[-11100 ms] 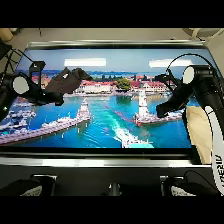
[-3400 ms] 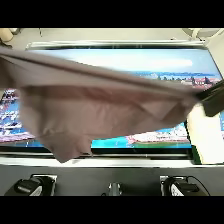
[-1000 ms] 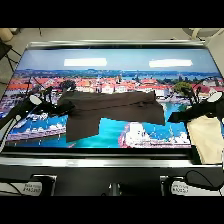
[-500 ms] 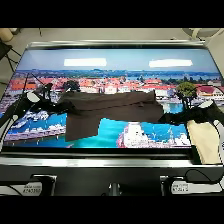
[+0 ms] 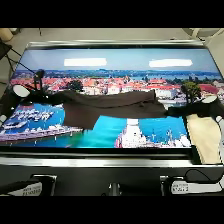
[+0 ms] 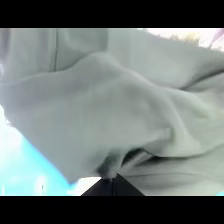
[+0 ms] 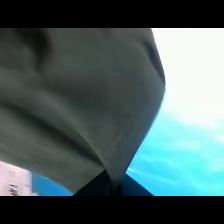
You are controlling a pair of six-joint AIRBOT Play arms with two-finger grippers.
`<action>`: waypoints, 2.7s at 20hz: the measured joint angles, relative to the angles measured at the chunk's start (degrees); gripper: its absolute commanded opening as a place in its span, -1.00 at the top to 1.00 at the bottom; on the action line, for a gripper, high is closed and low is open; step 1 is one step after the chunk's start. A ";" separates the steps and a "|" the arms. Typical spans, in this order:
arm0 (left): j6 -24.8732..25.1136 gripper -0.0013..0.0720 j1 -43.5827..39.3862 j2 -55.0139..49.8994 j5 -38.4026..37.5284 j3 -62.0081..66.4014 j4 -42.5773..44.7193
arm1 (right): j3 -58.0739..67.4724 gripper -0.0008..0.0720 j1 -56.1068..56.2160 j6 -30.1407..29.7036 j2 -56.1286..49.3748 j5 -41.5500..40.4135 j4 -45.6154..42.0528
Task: Fold the shirts.
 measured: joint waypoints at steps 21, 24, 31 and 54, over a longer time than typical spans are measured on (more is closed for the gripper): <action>-5.38 0.92 0.13 34.71 2.89 40.35 5.51 | 38.69 0.91 -0.11 2.75 46.01 -2.29 -17.27; -7.26 0.91 0.04 31.30 -4.04 39.78 8.59 | 38.69 0.91 0.00 0.50 41.44 3.65 -18.43; -8.44 0.91 0.09 13.38 -10.62 24.44 12.26 | 38.69 0.91 3.45 0.46 13.09 18.51 -19.78; -7.87 0.91 -0.15 -18.27 -3.69 21.42 16.74 | 38.58 0.91 15.13 8.61 -17.62 3.39 -26.99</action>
